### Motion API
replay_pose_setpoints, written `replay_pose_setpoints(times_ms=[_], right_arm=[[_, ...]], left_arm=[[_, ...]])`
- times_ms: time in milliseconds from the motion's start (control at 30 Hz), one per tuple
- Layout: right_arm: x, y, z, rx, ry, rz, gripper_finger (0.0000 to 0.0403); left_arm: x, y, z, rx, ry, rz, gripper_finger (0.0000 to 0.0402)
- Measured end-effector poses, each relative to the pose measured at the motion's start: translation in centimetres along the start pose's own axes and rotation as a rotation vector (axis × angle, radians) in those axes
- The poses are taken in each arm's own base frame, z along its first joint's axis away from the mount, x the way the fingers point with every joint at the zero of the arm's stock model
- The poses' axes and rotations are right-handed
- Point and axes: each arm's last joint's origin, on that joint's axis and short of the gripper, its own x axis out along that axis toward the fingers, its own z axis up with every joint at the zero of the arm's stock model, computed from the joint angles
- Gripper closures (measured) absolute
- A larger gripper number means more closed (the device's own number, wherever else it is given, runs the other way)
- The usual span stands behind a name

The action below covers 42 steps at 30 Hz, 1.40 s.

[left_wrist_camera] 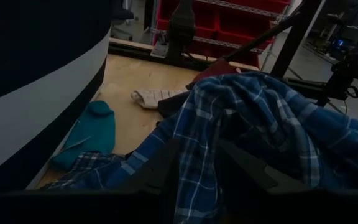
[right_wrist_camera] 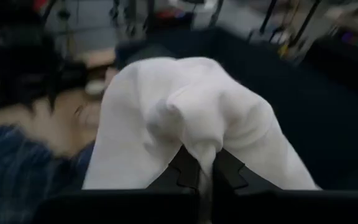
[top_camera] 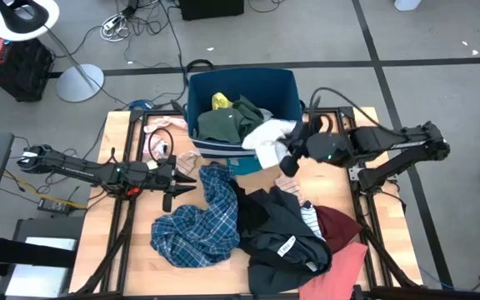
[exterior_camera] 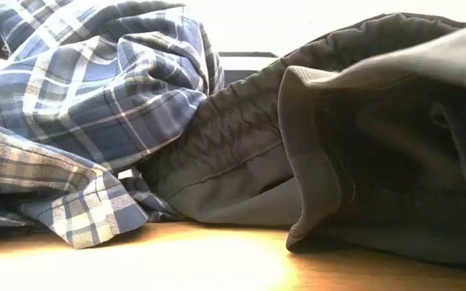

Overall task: Sort clothes
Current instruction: Put the white short into the laundry organizer, then put the blue sock into the laundry organizer

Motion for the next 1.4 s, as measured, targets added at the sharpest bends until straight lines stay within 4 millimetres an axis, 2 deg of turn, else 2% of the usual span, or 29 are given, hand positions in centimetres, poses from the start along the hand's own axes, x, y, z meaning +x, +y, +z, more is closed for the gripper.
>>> replay_pose_setpoints(times_ms=[133, 233, 433, 600, 733, 867, 967, 1200, 1400], right_arm=[[1.4, -0.8, 2.6, -0.065, -0.081, -0.063, 0.0394], [3.7, -1.7, 3.4, -0.087, -0.088, -0.139, 0.0379], [8.7, -4.6, 2.6, -0.029, 0.028, -0.25, 0.036], [12.0, -6.2, 1.3, 0.05, 0.159, -0.154, 0.0356], [13.6, -6.9, 0.4, 0.06, 0.242, -0.092, 0.0326], [13.4, -7.5, 0.4, 0.068, 0.247, -0.097, 0.0278], [12.4, -7.8, 0.9, 0.077, 0.219, -0.097, 0.0241], [8.3, -8.8, 1.9, 0.071, 0.168, -0.078, 0.0178], [3.8, -8.3, 1.9, 0.122, 0.182, 0.075, 0.0166]], left_arm=[[0.0, 0.0, 0.1, 0.001, -0.011, -0.003, 0.0289], [0.0, 0.0, 0.1, 0.002, -0.012, -0.003, 0.0289], [0.0, 0.0, 0.2, 0.002, -0.018, -0.005, 0.0289], [0.0, 0.0, 0.2, 0.002, -0.017, -0.005, 0.0289], [0.0, 0.0, 0.2, 0.002, -0.016, -0.004, 0.0289], [0.0, 0.0, 0.2, 0.002, -0.017, -0.004, 0.0289], [0.0, 0.0, 0.2, 0.002, -0.017, -0.004, 0.0289], [0.0, 0.0, 0.2, 0.002, -0.016, -0.004, 0.0289], [0.0, 0.0, 0.2, 0.003, -0.016, -0.004, 0.0289]])
